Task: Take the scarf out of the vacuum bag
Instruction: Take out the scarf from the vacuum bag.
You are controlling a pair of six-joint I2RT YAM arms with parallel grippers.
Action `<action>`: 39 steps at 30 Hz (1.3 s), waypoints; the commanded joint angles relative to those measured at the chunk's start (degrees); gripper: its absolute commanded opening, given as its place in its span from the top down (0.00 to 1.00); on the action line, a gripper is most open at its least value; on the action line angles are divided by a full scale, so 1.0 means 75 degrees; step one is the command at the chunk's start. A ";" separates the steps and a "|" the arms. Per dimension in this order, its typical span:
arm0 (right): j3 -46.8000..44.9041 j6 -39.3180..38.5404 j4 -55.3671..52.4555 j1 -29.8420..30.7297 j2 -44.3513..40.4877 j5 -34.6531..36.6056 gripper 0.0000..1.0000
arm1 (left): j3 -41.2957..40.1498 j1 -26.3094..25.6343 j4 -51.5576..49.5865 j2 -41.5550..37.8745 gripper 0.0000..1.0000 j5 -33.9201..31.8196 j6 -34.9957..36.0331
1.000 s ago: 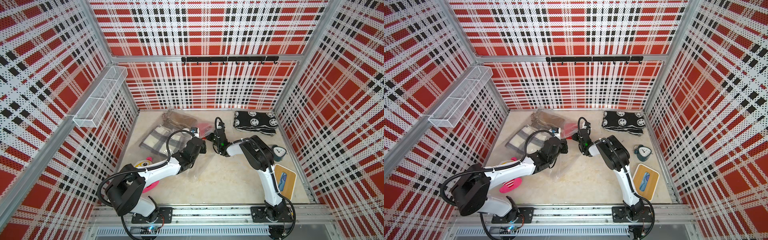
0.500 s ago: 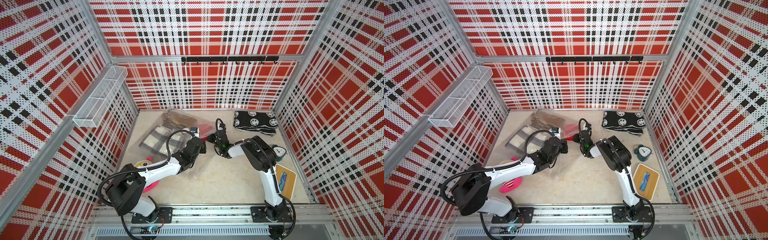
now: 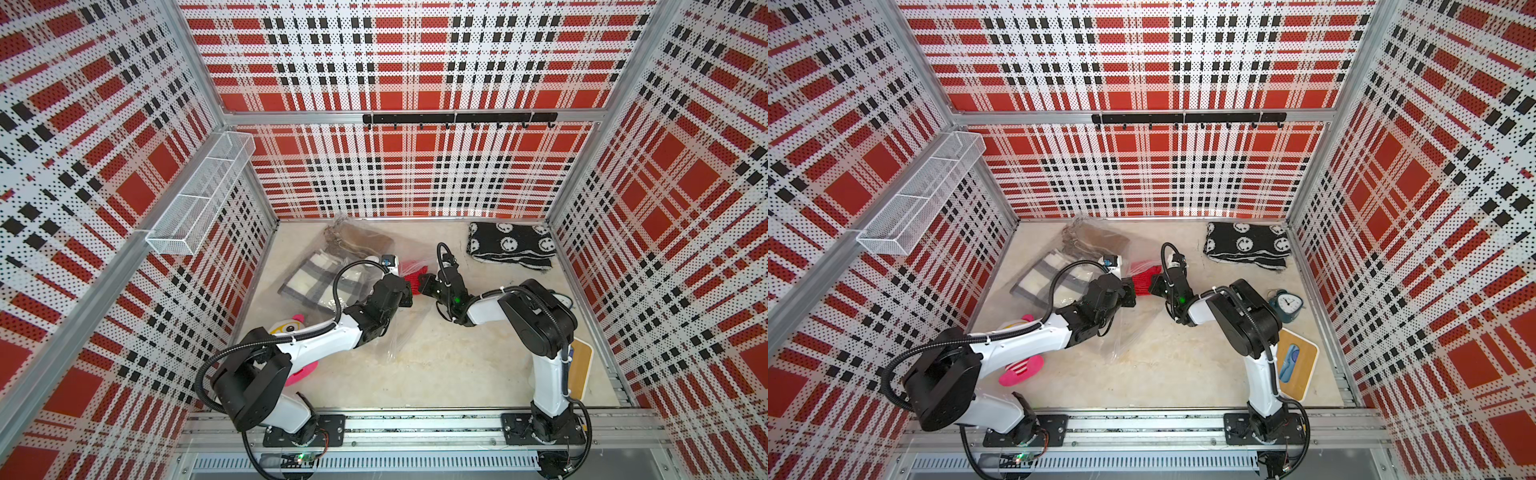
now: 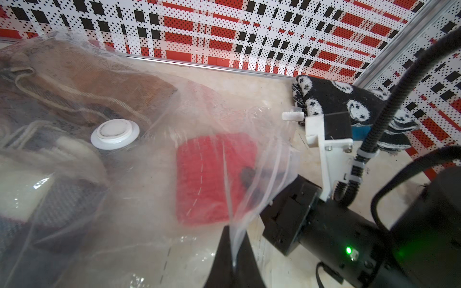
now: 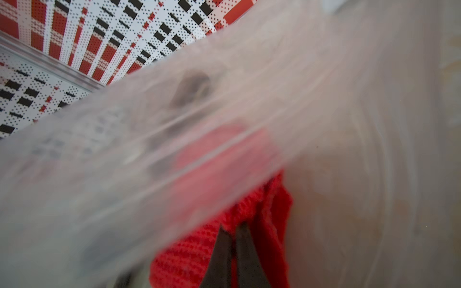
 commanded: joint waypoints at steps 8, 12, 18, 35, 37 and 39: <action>-0.0766 0.0258 0.0778 0.0577 -0.0264 0.0439 1.00 | 0.0148 0.0035 0.0034 -0.0057 1.00 0.0100 -0.0122; -0.0919 0.0091 0.0761 0.0585 -0.0466 0.0579 0.88 | 0.0155 0.0023 0.0025 -0.0073 1.00 0.0106 -0.0122; -0.1063 -0.0233 0.0137 0.0574 -0.1097 0.0855 0.26 | 0.0140 0.0000 0.0029 -0.0161 1.00 0.0089 -0.0115; 0.0558 -0.0529 -0.1392 0.0569 0.0123 0.0727 0.16 | 0.0174 -0.0024 0.0008 -0.0100 1.00 0.0006 -0.0100; 0.0734 -0.0480 -0.1660 0.0577 0.0274 0.0871 0.16 | 0.0178 -0.0024 0.0010 -0.0103 1.00 -0.0006 -0.0100; 0.0902 -0.0471 -0.1879 0.0577 0.0385 0.0982 0.16 | 0.0174 -0.0015 0.0004 -0.0097 1.00 -0.0039 -0.0105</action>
